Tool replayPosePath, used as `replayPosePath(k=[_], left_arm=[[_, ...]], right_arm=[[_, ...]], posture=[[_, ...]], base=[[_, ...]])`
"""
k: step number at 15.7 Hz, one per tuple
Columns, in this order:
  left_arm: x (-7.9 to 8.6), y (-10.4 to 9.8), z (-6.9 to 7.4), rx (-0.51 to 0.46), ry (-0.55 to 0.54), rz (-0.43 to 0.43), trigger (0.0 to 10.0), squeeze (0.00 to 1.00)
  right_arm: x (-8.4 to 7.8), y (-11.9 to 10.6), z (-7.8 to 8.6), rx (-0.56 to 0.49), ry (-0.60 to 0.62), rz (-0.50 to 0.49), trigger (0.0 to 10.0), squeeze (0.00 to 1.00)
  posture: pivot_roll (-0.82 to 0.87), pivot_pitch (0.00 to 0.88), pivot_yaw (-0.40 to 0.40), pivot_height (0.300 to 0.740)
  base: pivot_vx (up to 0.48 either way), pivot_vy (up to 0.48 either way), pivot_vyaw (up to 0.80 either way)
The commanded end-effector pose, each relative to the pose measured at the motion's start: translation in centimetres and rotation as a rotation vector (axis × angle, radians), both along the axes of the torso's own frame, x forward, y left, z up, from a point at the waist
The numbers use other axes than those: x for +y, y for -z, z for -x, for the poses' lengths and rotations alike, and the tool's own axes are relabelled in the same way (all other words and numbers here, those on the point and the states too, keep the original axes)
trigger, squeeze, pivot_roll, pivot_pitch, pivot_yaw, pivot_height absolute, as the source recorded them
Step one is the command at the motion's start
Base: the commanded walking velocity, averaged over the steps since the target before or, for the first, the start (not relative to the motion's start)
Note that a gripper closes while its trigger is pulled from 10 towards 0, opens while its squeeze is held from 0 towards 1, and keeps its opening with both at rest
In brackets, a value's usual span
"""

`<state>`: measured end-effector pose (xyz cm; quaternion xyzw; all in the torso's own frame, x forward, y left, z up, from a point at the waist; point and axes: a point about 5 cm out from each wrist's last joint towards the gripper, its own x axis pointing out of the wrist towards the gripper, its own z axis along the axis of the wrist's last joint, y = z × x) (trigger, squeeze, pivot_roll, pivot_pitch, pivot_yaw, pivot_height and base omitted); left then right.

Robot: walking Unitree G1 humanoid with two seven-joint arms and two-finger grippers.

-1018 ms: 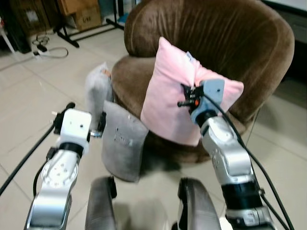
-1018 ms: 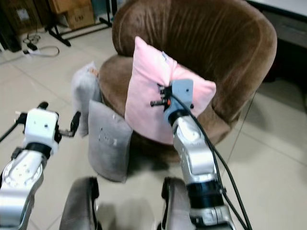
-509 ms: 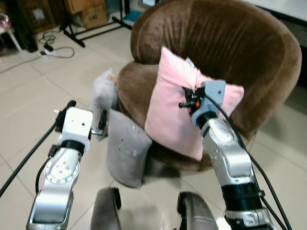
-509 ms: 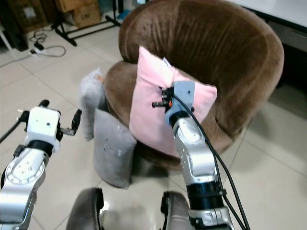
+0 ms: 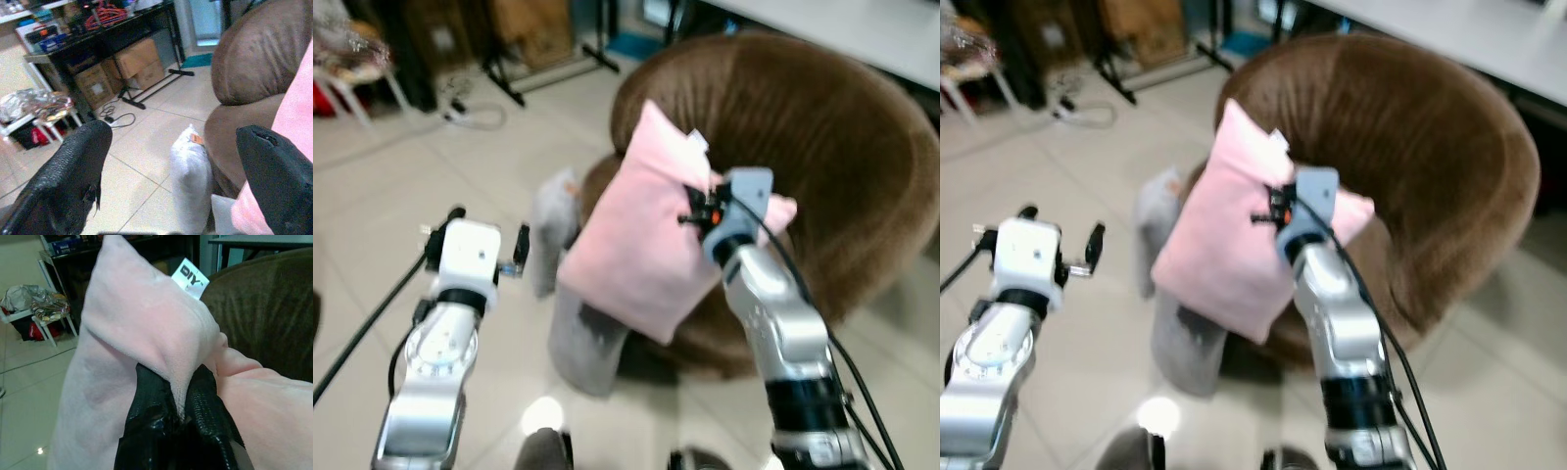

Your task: Move the pillow to the sofa from floor

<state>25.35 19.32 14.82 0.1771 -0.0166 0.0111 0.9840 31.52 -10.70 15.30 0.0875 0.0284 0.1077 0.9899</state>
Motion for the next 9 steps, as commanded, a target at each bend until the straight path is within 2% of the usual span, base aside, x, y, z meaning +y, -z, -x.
replayPosePath(k=[1,4,5,6,9], left_arm=[[0.16,-0.18,0.13,-0.007,-0.012,0.010,10.0,0.43],[0.15,-0.40,0.02,-0.017,-0.001,0.016,10.0,0.34],[0.14,-0.43,0.00,-0.017,0.003,0.015,10.0,0.34],[0.07,-0.55,-0.06,-0.018,0.027,0.029,10.0,0.38],[0.13,-0.69,-0.03,-0.022,0.039,0.042,10.0,0.39]], right_arm=[[-0.91,-0.80,0.09,-0.030,0.030,-0.012,10.0,0.00],[-1.33,-0.46,0.05,-0.025,0.078,0.010,10.0,0.00],[-1.36,-0.40,0.05,-0.026,0.080,0.014,10.0,0.00],[-1.42,-0.33,0.08,-0.020,0.080,0.004,10.0,0.00],[-1.66,-0.20,0.05,-0.008,0.085,0.000,10.0,0.00]], posture=[[-0.01,0.000,-0.058,0.740],[-0.02,0.000,-0.051,0.740],[-0.02,0.000,-0.051,0.740],[-0.02,0.000,-0.049,0.740],[-0.02,0.000,-0.047,0.740]], base=[[0.000,0.000,0.00],[0.000,0.000,0.00],[0.000,0.000,0.00],[0.000,0.000,-0.51],[0.352,0.000,-0.80]])
